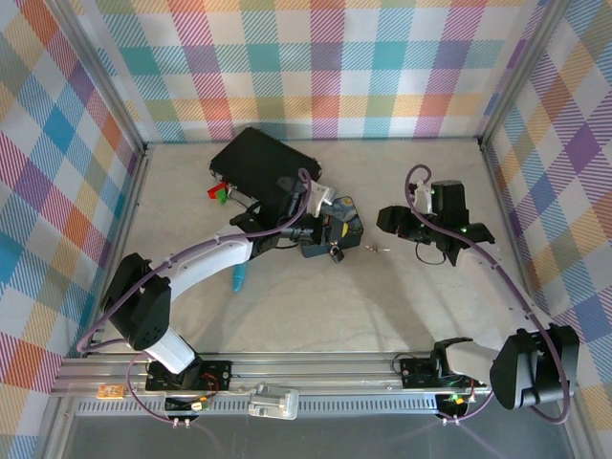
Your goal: Unlock the padlock with the key
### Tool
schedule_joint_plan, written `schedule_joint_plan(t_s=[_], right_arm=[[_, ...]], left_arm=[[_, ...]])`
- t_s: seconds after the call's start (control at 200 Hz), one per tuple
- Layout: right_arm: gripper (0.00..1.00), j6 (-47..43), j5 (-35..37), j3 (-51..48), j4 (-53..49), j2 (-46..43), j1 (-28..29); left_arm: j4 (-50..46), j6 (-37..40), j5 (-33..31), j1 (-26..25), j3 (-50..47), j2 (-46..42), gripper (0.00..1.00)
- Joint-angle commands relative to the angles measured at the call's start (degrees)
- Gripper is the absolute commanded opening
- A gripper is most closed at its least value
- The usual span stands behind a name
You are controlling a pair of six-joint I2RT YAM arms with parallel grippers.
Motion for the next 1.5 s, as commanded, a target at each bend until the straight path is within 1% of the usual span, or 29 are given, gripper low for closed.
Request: schedule_joint_plan(t_s=[0.0,0.05,0.105,0.195,0.28,0.48,0.645,0.715,0.83,1.175,1.365,1.495], right_arm=[[0.55,-2.78,5.05,-1.81,-4.56,3.51,0.19],[0.56,-2.73,5.92,-2.17,-4.51,5.67,0.46],[0.54,-3.57,6.2,-2.13,-4.1,7.88,0.93],[0.54,-5.11,8.79,-0.79,-4.45,11.8,1.83],[0.53,-6.6,10.25,1.06,-4.84,15.54,2.57],[0.45,-10.46,14.94,6.12,-4.78,24.47,6.01],[0.46,-12.01,20.2,8.47,-5.51,28.6,9.4],[0.47,-12.63,21.87,9.17,-5.83,30.08,9.93],[0.48,-13.18,24.42,9.63,-6.07,31.91,10.61],[0.51,-13.49,25.59,12.3,-7.71,34.85,11.49],[0.48,-13.35,25.72,13.92,-9.58,37.05,11.73],[0.43,-12.7,25.7,14.55,-11.27,38.46,12.06]], left_arm=[[-0.88,-3.36,-7.79,0.87,-3.25,-3.41,0.0],[0.22,-5.2,-10.88,1.17,-4.83,-4.52,0.0],[1.54,-7.19,-13.37,1.77,-6.52,-5.69,0.0],[3.78,-10.13,-14.73,3.09,-8.99,-6.81,0.0],[5.12,-12.36,-14.2,4.21,-10.24,-6.99,0.0],[6.9,-15.81,-11.96,5.32,-11.3,-7.17,0.15],[7.86,-17.26,-13.98,5.67,-13.84,-9.82,0.36],[8.08,-17.85,-14.54,6.12,-14.85,-10.86,0.4],[8.28,-18.27,-14.42,6.73,-15.77,-11.99,0.42],[9.44,-18.85,-13.31,7.28,-15.88,-12.01,0.43],[9.85,-19.03,-13.07,7.48,-16.18,-12.52,0.43],[9.61,-18.93,-12.74,7.83,-16.7,-13.69,0.43]])
